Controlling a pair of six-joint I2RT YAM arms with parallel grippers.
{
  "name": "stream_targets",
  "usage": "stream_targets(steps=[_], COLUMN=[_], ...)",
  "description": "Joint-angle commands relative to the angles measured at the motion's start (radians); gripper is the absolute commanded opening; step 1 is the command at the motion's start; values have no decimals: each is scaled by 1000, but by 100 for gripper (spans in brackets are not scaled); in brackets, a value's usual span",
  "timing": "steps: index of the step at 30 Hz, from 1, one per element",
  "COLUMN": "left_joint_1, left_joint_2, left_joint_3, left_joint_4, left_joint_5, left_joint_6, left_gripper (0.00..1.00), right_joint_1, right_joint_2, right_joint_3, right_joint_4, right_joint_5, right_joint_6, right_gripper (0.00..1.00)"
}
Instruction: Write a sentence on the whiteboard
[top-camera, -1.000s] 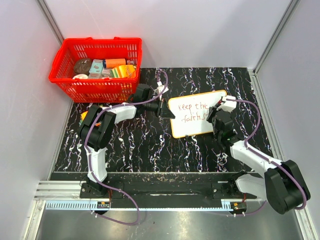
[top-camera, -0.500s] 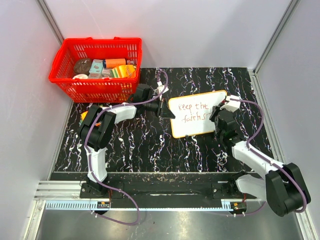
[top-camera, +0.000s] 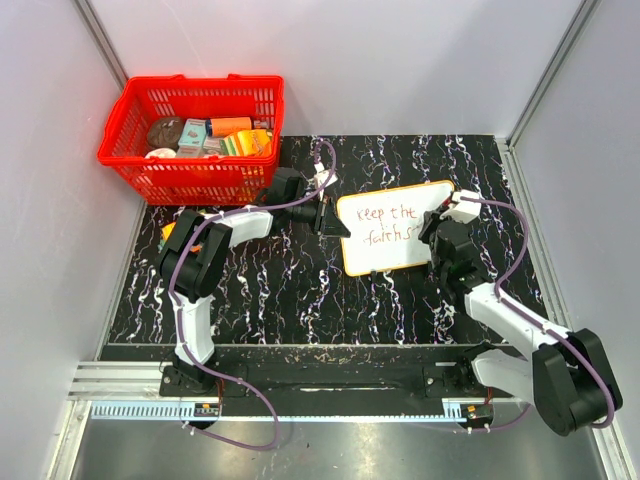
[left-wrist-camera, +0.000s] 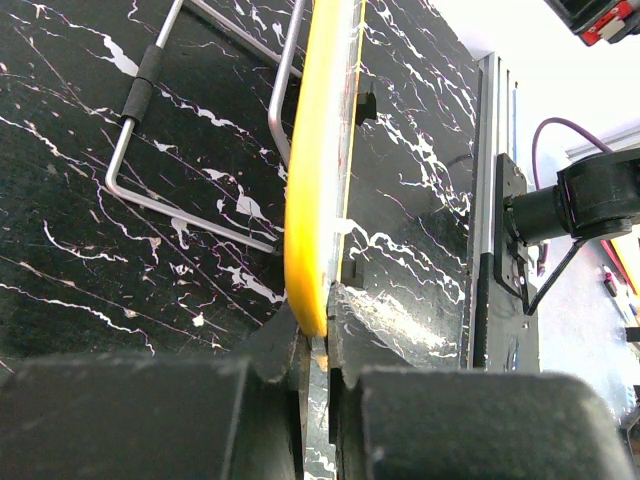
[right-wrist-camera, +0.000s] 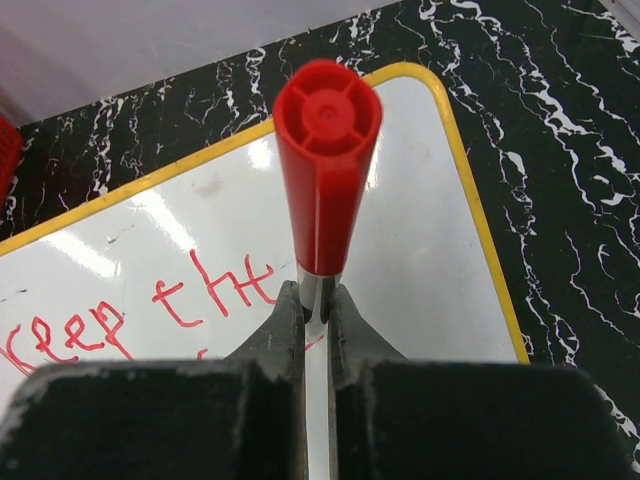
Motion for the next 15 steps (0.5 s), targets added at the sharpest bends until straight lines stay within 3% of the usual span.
stream_targets(steps=[1, 15], left_joint_1=[-28, -28], left_joint_2=[56, 58], left_joint_3=[-37, -36], left_joint_4=[-108, -108], left_joint_5=[-91, -91], left_joint_6=[153, 151], left_gripper=[0, 0], right_joint_1=[-5, -5], right_joint_2=[29, 9], right_joint_3=[43, 28], right_joint_4=[44, 64], right_joint_5=[-13, -15], right_joint_6=[12, 12], right_gripper=[0, 0])
